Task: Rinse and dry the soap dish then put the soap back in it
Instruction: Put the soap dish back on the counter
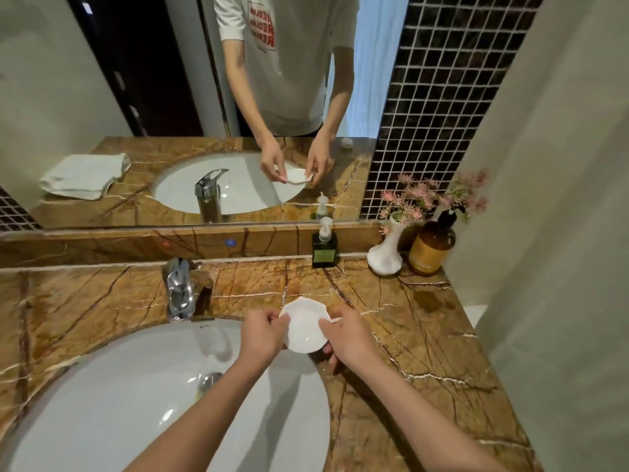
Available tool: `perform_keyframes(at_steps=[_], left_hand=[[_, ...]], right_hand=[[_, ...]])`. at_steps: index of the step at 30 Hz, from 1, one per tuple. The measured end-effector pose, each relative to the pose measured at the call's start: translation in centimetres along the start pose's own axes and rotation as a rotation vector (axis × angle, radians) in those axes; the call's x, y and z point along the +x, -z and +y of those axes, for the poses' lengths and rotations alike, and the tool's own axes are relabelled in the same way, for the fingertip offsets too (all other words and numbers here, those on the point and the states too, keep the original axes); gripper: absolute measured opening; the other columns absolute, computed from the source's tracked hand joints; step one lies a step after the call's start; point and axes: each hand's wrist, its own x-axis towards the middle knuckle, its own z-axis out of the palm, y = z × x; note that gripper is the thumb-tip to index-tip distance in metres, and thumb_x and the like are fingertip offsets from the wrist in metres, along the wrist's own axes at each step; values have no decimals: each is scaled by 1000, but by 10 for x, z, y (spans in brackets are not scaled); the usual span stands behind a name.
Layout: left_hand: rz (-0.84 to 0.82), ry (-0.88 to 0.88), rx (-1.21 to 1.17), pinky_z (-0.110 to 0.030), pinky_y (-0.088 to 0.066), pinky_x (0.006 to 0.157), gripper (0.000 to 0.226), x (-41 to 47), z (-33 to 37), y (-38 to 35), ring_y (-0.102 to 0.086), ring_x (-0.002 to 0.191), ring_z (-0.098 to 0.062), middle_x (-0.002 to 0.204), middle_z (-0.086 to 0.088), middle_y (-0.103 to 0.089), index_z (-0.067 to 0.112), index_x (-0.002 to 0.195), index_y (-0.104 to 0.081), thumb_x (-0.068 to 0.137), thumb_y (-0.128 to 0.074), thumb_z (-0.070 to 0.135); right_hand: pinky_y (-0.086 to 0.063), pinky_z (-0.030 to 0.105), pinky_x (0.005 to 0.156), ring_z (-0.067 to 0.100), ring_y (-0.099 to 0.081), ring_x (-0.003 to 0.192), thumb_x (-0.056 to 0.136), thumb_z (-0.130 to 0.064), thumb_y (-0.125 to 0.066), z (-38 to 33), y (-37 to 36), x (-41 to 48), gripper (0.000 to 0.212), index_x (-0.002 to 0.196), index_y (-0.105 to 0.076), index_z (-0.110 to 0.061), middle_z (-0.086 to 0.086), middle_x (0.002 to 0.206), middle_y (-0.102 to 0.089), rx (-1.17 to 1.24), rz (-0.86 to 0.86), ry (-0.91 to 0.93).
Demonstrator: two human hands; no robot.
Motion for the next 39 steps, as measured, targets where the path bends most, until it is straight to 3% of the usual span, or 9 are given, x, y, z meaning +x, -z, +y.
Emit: perform_keyframes(at_steps=[2, 6, 8, 10, 17, 27, 31, 35, 39], left_hand=[[28, 46, -59, -48, -59, 51, 21, 14, 2, -1, -57, 61, -27, 65, -13, -56, -8, 67, -62, 83, -60, 6], [19, 148, -131, -48, -60, 55, 16, 39, 7, -3, -68, 72, -36, 75, -17, -63, -2, 67, -60, 82, -63, 3], [9, 173, -105, -50, -59, 56, 12, 49, 10, -4, -69, 70, -40, 81, -21, -66, -3, 76, -60, 81, -66, 5], [12, 165, -25, -50, -60, 61, 11, 58, 12, -5, -70, 65, -37, 81, -23, -69, -1, 78, -63, 82, -67, 8], [47, 141, 155, -41, -61, 64, 13, 85, 13, -10, -70, 61, -24, 70, -13, -70, 5, 70, -66, 82, -65, 8], [100, 104, 280, -41, -60, 61, 16, 92, 5, -21, -69, 59, -26, 67, -13, -71, 4, 64, -70, 79, -67, 7], [111, 83, 280, -42, -60, 65, 8, 90, 6, -22, -70, 65, -29, 77, -16, -73, 2, 84, -72, 79, -68, 8], [129, 2, 361, -40, -58, 69, 25, 82, 7, -19, -64, 69, -24, 83, -13, -70, 1, 96, -66, 86, -64, 24], [128, -220, 522, -41, -55, 71, 33, 59, 11, -10, -63, 77, -25, 87, -8, -69, 13, 102, -63, 94, -42, 36]], right_hand=[[-41, 22, 32, 17, -59, 50, 97, -11, -50, -9, -5, 14, 30, 126, -56, -8, 16, 95, -69, -17, 24, -26], [-44, 19, 35, 25, -65, 69, 95, -4, -49, -20, -14, 43, 22, 110, -65, -7, 13, 94, -68, -78, 84, -17], [-58, 32, 56, 29, -67, 77, 91, 0, -49, -22, -17, 58, 21, 97, -68, -8, 10, 92, -67, -106, 100, -8], [-58, 43, 70, 32, -68, 82, 89, 0, -51, -22, -21, 71, 18, 87, -67, -7, 9, 88, -66, -154, 112, -13], [-54, 39, 69, 26, -63, 81, 89, -4, -54, -24, -28, 104, 18, 75, -61, -11, 6, 80, -63, -240, 121, 23], [-53, 41, 79, 31, -59, 95, 92, -5, -52, -19, -31, 117, 25, 71, -58, -18, 15, 101, -64, -249, 86, 14], [-51, 42, 86, 32, -57, 105, 95, -9, -53, -19, -32, 118, 17, 93, -69, -12, 16, 108, -64, -232, 80, 17], [-51, 45, 87, 28, -58, 95, 95, -19, -56, -20, -27, 110, 14, 85, -64, -14, 11, 94, -65, -216, 79, 74], [-50, 40, 94, 22, -58, 111, 95, -24, -57, -16, -14, 77, 34, 129, -58, -17, 5, 122, -65, -244, 120, 194]])
